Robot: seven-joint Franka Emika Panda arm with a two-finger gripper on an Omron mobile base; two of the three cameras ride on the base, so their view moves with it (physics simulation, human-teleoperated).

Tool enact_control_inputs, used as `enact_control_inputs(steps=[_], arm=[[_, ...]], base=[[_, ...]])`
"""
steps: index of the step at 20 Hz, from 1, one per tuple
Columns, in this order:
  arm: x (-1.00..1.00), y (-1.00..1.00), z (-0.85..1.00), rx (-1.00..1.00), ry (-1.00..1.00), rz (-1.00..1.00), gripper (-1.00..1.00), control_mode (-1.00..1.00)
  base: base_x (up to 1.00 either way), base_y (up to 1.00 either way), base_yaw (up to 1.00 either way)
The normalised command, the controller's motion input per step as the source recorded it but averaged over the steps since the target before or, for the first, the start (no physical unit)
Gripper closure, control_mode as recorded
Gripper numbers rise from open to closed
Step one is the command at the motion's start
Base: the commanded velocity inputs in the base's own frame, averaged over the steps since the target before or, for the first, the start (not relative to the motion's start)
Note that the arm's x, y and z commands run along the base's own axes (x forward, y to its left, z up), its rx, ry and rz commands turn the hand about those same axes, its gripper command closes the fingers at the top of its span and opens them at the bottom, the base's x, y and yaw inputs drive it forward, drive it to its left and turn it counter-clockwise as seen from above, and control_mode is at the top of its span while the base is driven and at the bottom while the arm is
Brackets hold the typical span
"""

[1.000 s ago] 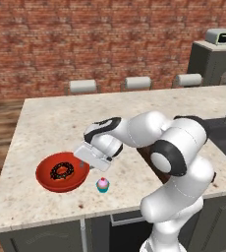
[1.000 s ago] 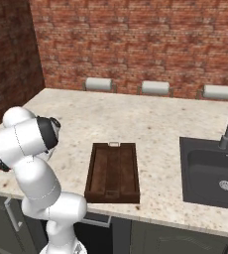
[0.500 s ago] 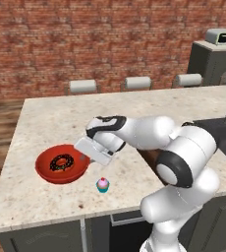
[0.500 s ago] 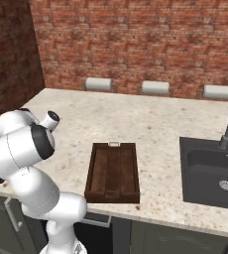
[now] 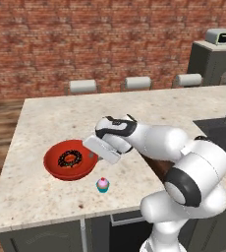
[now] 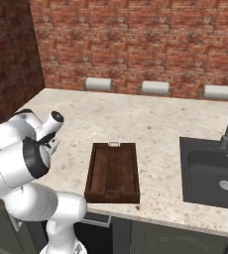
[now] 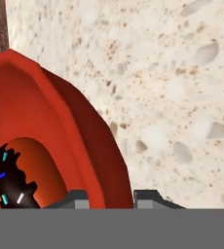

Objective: Place the bowl with donut and the cupcake onto the tray.

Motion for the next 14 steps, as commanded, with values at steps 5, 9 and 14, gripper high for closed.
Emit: enact_control_inputs(steps=[5, 9, 14], arm=[[-0.18, -0.2, 0.36, 0.0, -0.07, -0.1, 1.0, -1.0], [-0.23, -0.21, 0.5, 0.0, 0.0, -0.15, 1.0, -1.0], [-0.24, -0.33, 0.44, 0.0, 0.0, -0.14, 1.0, -1.0]], base=[[0.0, 0.0, 0.0], [0.0, 0.0, 0.0], [0.0, 0.0, 0.0]])
